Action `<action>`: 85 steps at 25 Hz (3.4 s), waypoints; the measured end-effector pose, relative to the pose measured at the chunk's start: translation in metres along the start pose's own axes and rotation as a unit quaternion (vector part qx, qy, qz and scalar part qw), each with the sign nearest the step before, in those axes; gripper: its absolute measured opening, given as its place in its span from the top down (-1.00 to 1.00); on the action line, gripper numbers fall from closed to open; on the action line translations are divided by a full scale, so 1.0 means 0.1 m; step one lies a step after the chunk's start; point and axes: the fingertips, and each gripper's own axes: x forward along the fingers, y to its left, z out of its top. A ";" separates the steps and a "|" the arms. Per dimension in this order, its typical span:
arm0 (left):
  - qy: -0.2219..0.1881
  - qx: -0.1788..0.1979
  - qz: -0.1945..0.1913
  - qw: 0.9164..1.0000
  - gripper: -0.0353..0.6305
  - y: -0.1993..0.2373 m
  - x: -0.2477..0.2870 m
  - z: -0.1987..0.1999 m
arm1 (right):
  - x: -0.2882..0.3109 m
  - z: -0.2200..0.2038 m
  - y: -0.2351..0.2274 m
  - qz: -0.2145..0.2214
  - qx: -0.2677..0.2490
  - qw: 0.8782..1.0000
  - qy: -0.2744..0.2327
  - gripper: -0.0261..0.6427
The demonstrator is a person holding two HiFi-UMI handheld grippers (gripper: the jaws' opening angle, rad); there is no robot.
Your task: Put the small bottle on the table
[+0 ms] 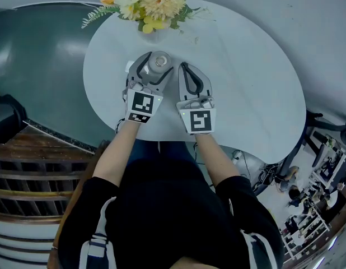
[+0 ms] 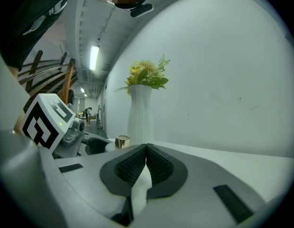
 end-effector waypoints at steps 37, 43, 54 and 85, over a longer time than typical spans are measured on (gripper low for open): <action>-0.088 -0.003 0.060 0.994 0.62 -0.02 -1.01 0.71 | -0.58 0.76 0.31 -0.006 -0.019 0.998 -0.056 0.86; -0.110 -0.005 0.081 0.991 0.87 -0.12 -1.36 1.02 | -0.84 1.08 0.36 -0.011 -0.030 0.996 -0.078 0.86; -0.166 -0.035 0.107 0.980 0.87 -0.31 -2.10 1.67 | -1.39 1.57 0.34 -0.035 -0.032 0.992 -0.117 0.86; -0.192 -0.020 0.099 0.976 0.87 -0.46 -2.42 1.83 | -1.75 1.89 0.41 -0.049 -0.042 0.982 -0.176 0.86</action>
